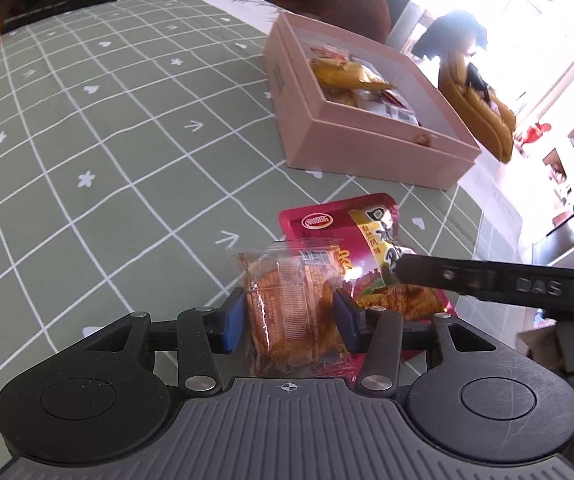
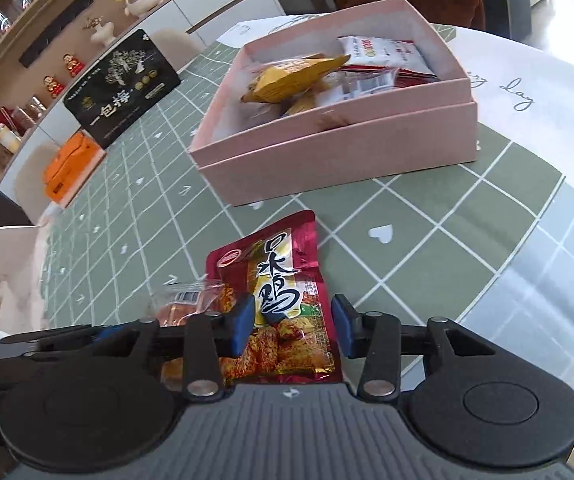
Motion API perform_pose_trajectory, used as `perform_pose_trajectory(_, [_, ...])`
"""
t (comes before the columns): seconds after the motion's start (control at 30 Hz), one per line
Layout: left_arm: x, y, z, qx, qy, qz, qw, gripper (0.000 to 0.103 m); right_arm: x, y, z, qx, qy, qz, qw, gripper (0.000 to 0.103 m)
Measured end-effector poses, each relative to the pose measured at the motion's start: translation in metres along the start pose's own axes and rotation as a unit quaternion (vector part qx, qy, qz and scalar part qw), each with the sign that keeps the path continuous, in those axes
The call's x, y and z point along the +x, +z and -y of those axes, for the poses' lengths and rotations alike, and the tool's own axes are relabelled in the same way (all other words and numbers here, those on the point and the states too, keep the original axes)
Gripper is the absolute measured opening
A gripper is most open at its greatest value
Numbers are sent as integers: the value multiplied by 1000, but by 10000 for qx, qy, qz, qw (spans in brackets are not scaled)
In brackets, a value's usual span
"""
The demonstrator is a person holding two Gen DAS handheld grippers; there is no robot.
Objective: Organize snacks
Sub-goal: 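Grasp the red chicken snack packet with the right while the left holds the bread packet, then lift the red chicken packet with the right while the left holds the bread packet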
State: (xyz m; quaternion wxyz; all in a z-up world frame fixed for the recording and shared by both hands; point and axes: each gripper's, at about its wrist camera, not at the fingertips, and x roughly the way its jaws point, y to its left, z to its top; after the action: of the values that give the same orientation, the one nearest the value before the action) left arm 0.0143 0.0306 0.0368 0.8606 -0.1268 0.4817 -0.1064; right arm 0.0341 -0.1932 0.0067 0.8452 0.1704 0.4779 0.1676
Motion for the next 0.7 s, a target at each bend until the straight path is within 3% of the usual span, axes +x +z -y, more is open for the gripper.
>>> perform_pose_trajectory(0.27, [-2, -1, -11, -208, -228, 87, 9995, 51, -35, -2, -34, -321, 667, 163, 9971, 37])
perform_pose_trajectory(0.47, [-4, -4, -17, -280, -284, 148, 9991, 49, -16, -4, -73, -903, -10, 108, 9959, 39])
perform_pose_trajectory(0.7, [-5, -7, -20, -262, -356, 200, 9988, 49, 2, 2, -66, -692, -43, -68, 9976, 39])
